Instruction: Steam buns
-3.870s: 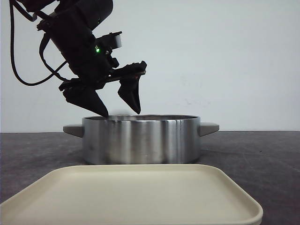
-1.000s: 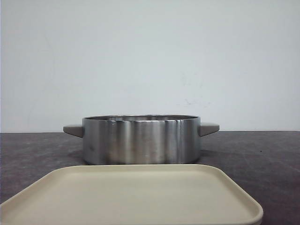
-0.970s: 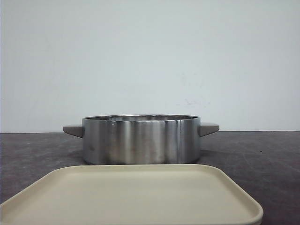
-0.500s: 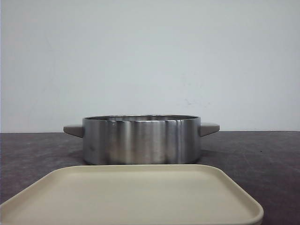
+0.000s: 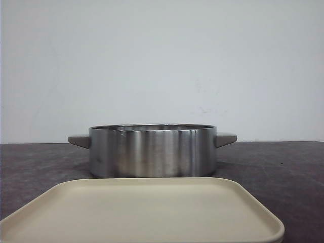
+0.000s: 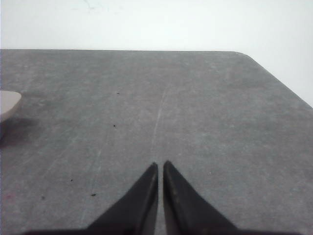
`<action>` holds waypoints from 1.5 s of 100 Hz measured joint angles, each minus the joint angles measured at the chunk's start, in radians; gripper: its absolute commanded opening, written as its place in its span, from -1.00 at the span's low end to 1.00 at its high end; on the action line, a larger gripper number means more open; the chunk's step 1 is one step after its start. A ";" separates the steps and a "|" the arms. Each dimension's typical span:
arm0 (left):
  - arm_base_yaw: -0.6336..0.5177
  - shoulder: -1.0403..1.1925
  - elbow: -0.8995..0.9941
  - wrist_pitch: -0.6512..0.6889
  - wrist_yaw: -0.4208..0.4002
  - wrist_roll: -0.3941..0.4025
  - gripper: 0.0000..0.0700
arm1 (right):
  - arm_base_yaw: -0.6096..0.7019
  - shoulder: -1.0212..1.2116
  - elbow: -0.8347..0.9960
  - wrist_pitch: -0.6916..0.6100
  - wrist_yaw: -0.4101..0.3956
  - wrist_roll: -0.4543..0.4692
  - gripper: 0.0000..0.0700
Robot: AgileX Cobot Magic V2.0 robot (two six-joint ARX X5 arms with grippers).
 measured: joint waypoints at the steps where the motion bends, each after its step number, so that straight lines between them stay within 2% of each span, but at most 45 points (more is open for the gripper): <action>1: 0.000 0.000 0.000 0.000 0.000 0.000 -1.00 | 0.000 0.000 0.000 0.000 0.000 0.000 -0.97; 33: 0.000 -0.002 0.000 -0.003 0.000 0.000 -1.00 | 0.000 0.000 0.000 0.000 0.000 0.000 -0.97; 55: 0.060 -0.120 -0.032 -0.086 0.000 0.016 -1.00 | 0.000 0.000 0.000 0.000 0.000 -0.002 -0.97; 65: 0.095 -0.230 -0.147 -0.054 0.000 0.025 -1.00 | 0.000 0.000 0.000 0.000 0.000 -0.004 -0.97; 82: 0.140 -0.413 -0.473 0.126 0.011 0.032 -1.00 | 0.000 0.000 0.000 0.000 0.000 -0.006 -0.97; 95: 0.173 -0.527 -0.706 0.233 0.087 0.032 -1.00 | 0.000 0.000 0.000 0.000 0.000 -0.006 -0.97; 106: 0.189 -0.604 -0.845 0.298 0.113 0.032 -1.00 | 0.000 0.000 0.000 0.000 0.000 -0.006 -0.97; 116: 0.196 -0.673 -0.921 0.305 0.139 0.032 -1.00 | 0.000 0.000 0.000 0.000 0.000 -0.006 -0.97; 150: 0.219 -0.782 -1.035 0.317 0.141 0.050 -1.00 | 0.000 0.000 0.000 0.000 0.000 -0.006 -0.97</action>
